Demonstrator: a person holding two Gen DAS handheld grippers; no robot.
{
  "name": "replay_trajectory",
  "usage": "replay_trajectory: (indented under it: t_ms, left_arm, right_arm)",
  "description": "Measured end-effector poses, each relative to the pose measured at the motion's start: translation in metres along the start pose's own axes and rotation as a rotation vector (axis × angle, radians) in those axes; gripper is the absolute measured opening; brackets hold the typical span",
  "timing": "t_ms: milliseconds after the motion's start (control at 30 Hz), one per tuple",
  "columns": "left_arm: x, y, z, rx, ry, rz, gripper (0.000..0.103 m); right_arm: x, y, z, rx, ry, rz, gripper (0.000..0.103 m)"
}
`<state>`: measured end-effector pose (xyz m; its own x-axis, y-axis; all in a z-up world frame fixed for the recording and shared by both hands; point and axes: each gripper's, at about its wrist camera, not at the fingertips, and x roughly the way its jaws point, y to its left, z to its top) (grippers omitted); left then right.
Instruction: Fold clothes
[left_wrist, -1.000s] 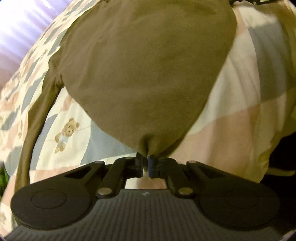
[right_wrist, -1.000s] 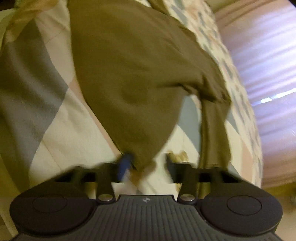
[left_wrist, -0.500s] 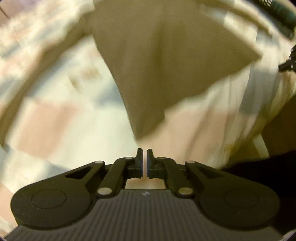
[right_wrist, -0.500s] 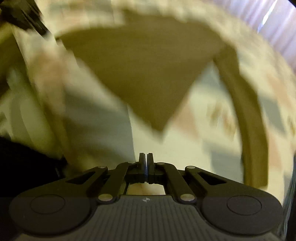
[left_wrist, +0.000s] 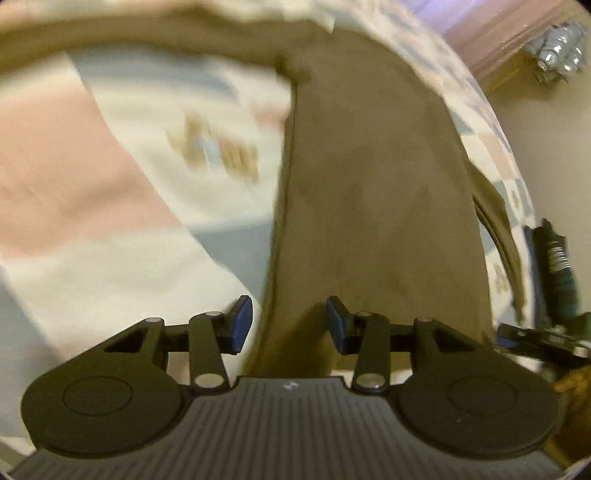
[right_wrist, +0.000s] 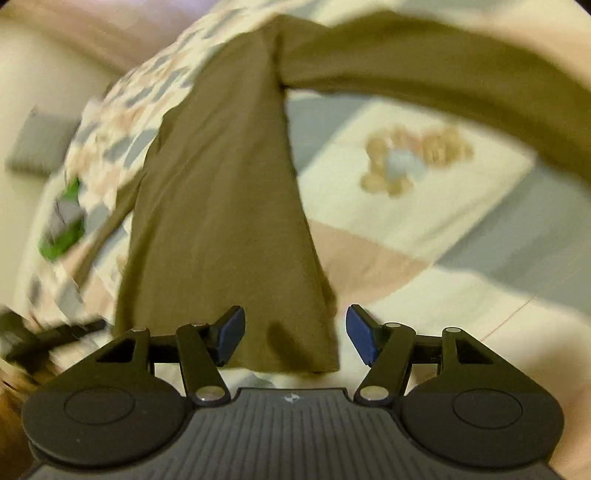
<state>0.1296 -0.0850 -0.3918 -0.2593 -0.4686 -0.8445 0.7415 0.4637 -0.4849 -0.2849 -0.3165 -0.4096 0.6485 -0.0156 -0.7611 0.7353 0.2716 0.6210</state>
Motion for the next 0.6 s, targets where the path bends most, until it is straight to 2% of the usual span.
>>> replay_trajectory:
  t_ms: [67,100,133,200,267,333,400,500,600]
  left_arm:
    - [0.015,0.001,-0.007,0.005,0.038,0.010,0.032]
    - [0.016,0.001,-0.009,0.000,0.037,0.021,0.024]
    - [0.014,0.002,-0.008,-0.017,0.035,0.023,0.000]
    - [-0.001,0.001,-0.004,-0.050,0.017,0.009,0.001]
    - [-0.024,-0.006,0.005,-0.043,-0.014,-0.006,0.001]
    - [-0.059,-0.019,0.013,-0.008,-0.067,-0.028,0.001]
    - [-0.091,-0.031,0.018,0.019,-0.112,-0.050,0.001]
    - [-0.113,-0.041,0.018,0.059,-0.118,-0.047,0.001]
    - [-0.091,-0.030,0.005,0.056,-0.047,0.001,0.001]
  right_arm:
    - [0.010,-0.007,-0.002,0.066,0.018,0.033,0.056]
    - [0.014,-0.008,-0.004,0.088,0.027,0.048,0.021]
    - [0.019,-0.008,-0.004,0.107,0.057,0.058,0.004]
    - [0.020,-0.004,0.005,0.122,0.066,0.082,0.004]
    - [0.002,0.012,0.015,0.127,0.045,0.147,0.003]
    - [-0.030,0.027,0.033,0.143,-0.004,0.219,0.003]
    - [-0.065,0.040,0.047,0.134,-0.049,0.254,0.003]
    - [-0.105,0.044,0.053,0.139,-0.071,0.227,0.003]
    - [-0.096,0.035,0.039,0.171,-0.012,0.144,0.003]
